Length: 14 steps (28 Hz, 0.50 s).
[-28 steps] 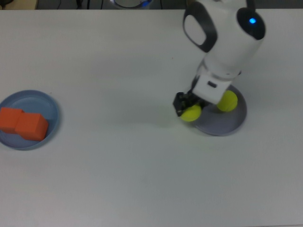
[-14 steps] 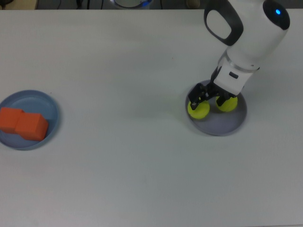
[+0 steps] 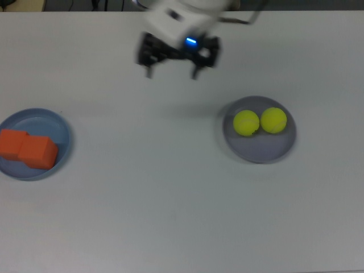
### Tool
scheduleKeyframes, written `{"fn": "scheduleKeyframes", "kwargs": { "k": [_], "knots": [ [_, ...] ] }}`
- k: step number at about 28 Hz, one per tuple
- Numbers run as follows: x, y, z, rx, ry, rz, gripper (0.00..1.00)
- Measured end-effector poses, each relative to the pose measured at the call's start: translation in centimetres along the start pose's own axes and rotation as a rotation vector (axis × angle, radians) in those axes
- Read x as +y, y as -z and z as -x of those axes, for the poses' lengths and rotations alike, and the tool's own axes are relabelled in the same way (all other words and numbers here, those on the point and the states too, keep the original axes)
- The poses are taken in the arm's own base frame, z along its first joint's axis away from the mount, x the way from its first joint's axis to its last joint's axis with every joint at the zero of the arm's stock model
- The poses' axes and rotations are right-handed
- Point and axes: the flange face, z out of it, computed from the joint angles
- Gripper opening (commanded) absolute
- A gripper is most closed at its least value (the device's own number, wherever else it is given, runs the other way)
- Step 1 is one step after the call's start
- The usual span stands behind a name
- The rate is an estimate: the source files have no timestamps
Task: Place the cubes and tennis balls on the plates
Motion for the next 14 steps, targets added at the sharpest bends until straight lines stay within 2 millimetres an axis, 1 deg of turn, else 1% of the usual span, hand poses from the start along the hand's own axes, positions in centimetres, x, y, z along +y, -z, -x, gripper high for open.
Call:
{"fn": "scheduleKeyframes", "kwargs": {
  "k": [3,5,8,9,12,14],
  "knots": [
    [6.3,0.2,0.8,-0.014,-0.057,-0.011,1.00],
    [8.7,0.0,1.1,-0.016,-0.080,-0.040,1.00],
    [11.8,-0.4,1.5,-0.017,-0.103,-0.094,1.00],
    [12.5,-0.6,1.7,-0.018,-0.110,-0.100,1.00],
    [13.9,-0.5,1.9,-0.014,-0.126,-0.104,1.00],
    [14.7,0.0,2.1,-0.003,-0.134,-0.103,1.00]
  ]
}}
